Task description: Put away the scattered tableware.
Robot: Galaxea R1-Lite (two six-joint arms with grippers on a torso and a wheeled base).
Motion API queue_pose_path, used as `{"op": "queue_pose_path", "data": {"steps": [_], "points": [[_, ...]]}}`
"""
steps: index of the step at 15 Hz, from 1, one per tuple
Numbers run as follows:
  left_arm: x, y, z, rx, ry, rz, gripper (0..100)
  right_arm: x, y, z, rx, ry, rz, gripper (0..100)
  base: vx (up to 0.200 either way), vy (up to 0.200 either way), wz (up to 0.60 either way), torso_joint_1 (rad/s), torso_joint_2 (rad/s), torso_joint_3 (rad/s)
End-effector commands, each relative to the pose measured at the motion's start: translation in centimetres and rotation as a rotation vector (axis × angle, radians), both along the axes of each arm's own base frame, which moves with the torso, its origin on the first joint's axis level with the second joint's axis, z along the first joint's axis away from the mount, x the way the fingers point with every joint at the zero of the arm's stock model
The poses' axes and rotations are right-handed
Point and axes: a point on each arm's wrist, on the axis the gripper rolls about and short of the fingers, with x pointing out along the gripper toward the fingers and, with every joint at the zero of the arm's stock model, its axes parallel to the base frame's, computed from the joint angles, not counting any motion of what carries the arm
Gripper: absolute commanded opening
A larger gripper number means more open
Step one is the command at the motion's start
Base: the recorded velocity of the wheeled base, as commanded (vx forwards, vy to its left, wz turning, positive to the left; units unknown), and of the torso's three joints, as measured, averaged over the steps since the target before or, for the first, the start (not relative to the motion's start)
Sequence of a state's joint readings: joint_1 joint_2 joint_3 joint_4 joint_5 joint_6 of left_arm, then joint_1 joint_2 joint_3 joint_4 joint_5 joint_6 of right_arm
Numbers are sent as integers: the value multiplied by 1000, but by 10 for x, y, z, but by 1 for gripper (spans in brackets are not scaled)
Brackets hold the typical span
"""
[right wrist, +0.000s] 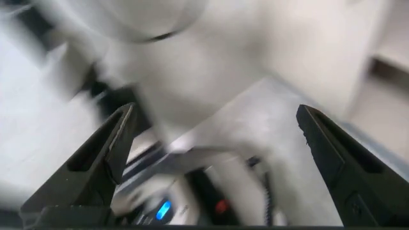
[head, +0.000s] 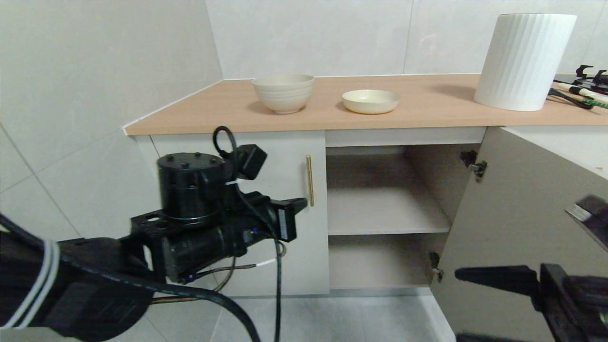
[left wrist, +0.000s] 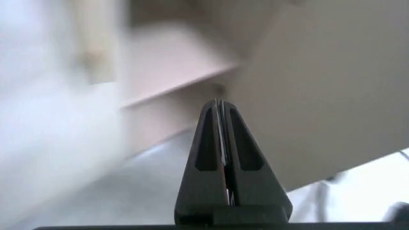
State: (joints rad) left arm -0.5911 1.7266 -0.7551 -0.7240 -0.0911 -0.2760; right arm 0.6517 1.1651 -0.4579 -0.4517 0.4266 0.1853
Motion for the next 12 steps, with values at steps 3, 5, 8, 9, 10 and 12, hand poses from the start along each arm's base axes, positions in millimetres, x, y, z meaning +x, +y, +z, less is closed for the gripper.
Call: {"op": "queue_pose_path", "data": {"steps": [3,5,8,9,10,12], "points": [[-17,60,25,54,-135,130,0,88,45,13,-131,80,-233,100,0,0,0,0,0,0],[-19,62,31,62,-157,134,0,93,47,9,-163,86,-325,100,0,0,0,0,0,0],[-28,68,42,77,-131,140,0,83,58,12,-163,77,-343,100,0,0,0,0,0,0],[-32,70,45,85,-116,138,0,79,63,12,-170,67,-348,100,0,0,0,0,0,0],[-34,71,46,90,-106,138,0,79,65,11,-177,64,-356,100,0,0,0,0,0,0],[-35,72,50,91,-100,141,100,78,66,12,-176,58,-366,100,0,0,0,0,0,0]]}}
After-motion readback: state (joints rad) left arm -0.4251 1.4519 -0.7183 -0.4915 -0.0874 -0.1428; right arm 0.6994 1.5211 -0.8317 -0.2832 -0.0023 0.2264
